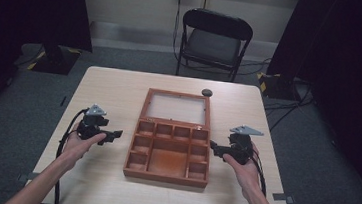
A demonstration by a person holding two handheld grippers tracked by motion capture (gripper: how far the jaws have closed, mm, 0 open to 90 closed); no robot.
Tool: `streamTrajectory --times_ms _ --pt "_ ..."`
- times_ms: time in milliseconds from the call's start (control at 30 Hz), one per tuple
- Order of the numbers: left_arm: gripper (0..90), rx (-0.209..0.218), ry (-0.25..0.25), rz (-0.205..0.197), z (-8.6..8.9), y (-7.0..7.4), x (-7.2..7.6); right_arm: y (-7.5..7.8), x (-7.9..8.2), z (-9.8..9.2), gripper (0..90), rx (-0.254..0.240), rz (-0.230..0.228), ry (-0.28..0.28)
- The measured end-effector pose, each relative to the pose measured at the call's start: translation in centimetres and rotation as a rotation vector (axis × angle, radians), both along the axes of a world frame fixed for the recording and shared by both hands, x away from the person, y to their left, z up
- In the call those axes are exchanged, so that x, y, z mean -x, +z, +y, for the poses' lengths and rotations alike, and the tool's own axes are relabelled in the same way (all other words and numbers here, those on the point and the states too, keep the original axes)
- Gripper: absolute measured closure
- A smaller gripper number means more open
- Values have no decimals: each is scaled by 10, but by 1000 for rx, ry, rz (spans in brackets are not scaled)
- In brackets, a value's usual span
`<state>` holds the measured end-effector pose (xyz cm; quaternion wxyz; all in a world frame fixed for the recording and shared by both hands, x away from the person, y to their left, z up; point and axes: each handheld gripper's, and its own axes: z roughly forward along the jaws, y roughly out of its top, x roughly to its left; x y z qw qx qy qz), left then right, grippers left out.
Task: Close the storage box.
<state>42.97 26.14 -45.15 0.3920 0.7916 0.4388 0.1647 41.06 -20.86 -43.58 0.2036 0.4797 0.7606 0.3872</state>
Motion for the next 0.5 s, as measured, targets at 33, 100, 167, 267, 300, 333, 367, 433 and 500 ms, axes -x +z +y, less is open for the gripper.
streamTrajectory --times_ms 33,100,167,267,300,333,367,433,500 --pt "224 15 0 -5 -3 4 -4 2 -6 4 146 -7 -16 3" --pt "221 21 -10 6 -4 8 -10 3 -14 8 146 -10 2 4" --pt "222 38 9 -6 -5 13 -15 2 -20 11 158 -15 14 2" --pt "222 50 10 -9 -8 19 -24 1 -31 15 163 -21 36 -3" --pt "222 51 7 -7 -10 20 -27 2 -36 16 163 -29 42 -7" --pt "222 50 5 -11 -13 21 -29 2 -40 17 164 -31 35 -13" --pt "222 36 4 -13 -17 21 -32 3 -44 18 166 -33 28 -20" --pt "222 22 -10 -8 -24 21 -39 4 -53 21 170 -39 18 -17" --pt "222 26 -12 -11 -29 21 -42 4 -58 24 168 -33 17 -19"
